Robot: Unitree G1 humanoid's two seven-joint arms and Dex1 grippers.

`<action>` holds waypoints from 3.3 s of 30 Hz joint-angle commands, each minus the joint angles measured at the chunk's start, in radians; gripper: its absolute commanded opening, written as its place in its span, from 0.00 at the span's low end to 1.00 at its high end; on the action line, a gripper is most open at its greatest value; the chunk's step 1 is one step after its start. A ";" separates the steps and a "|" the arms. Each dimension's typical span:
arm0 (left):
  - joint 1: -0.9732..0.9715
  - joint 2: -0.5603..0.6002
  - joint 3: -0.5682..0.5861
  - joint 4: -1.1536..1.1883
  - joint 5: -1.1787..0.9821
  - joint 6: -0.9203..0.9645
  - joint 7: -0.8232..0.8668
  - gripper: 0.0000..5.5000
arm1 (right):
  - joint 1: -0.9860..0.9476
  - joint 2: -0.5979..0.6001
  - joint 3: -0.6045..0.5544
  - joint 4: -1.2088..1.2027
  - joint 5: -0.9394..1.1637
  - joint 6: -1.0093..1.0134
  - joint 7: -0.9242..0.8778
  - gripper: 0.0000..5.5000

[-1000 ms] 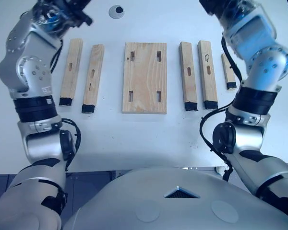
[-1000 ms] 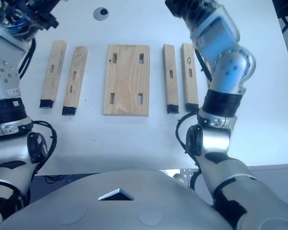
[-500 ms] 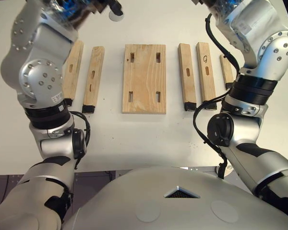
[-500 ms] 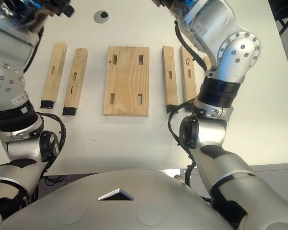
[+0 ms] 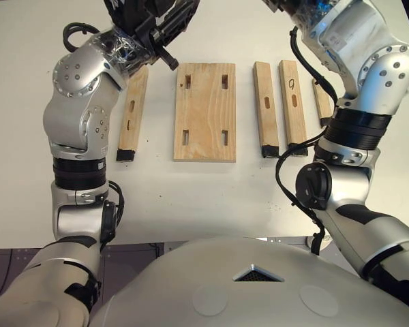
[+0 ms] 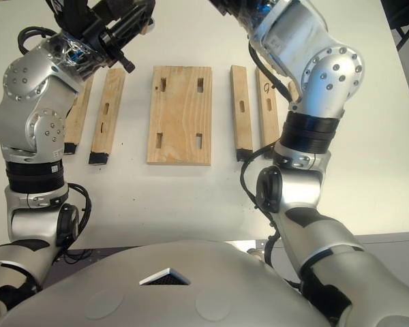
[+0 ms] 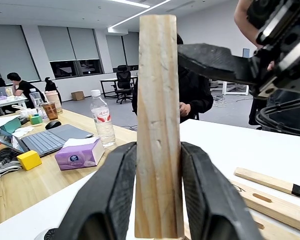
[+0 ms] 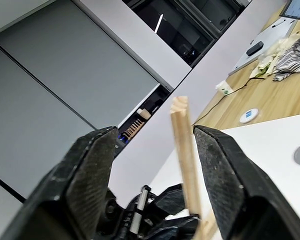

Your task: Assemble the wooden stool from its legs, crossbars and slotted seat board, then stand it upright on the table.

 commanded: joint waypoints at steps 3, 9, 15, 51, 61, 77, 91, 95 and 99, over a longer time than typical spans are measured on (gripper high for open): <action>0.017 0.004 -0.019 -0.003 0.030 -0.008 -0.022 0.23 | 0.008 -0.016 0.010 0.080 -0.068 -0.011 0.002 0.51; 0.022 0.001 -0.038 0.000 0.060 -0.018 -0.031 0.23 | 0.011 -0.011 0.016 0.098 -0.110 -0.001 0.029 0.46; 0.029 -0.004 -0.046 0.002 0.079 -0.026 -0.036 0.23 | 0.010 -0.008 0.013 0.096 -0.126 0.006 0.039 0.30; 0.062 -0.035 0.065 0.183 0.202 -0.046 0.146 0.46 | 0.550 0.024 -0.013 -0.341 -0.435 -0.228 -0.106 0.07; 0.076 -0.042 0.068 0.174 0.202 -0.045 0.153 0.46 | 0.585 -0.028 0.020 -0.329 -0.501 -0.234 -0.073 0.07; 0.098 -0.043 0.069 0.157 0.205 -0.040 0.162 0.46 | 0.619 -0.051 0.033 -0.332 -0.537 -0.198 -0.062 0.07; 0.127 -0.056 0.061 0.140 0.215 -0.054 0.187 0.46 | 0.594 -0.063 0.042 -0.382 -0.543 -0.157 -0.081 0.07; 0.128 -0.061 0.062 0.138 0.216 -0.058 0.190 0.46 | 0.618 -0.080 0.070 -0.381 -0.580 -0.142 -0.071 0.07; 0.129 -0.059 0.069 0.142 0.214 -0.062 0.187 0.46 | 0.665 -0.088 0.102 -0.368 -0.626 -0.157 -0.081 0.07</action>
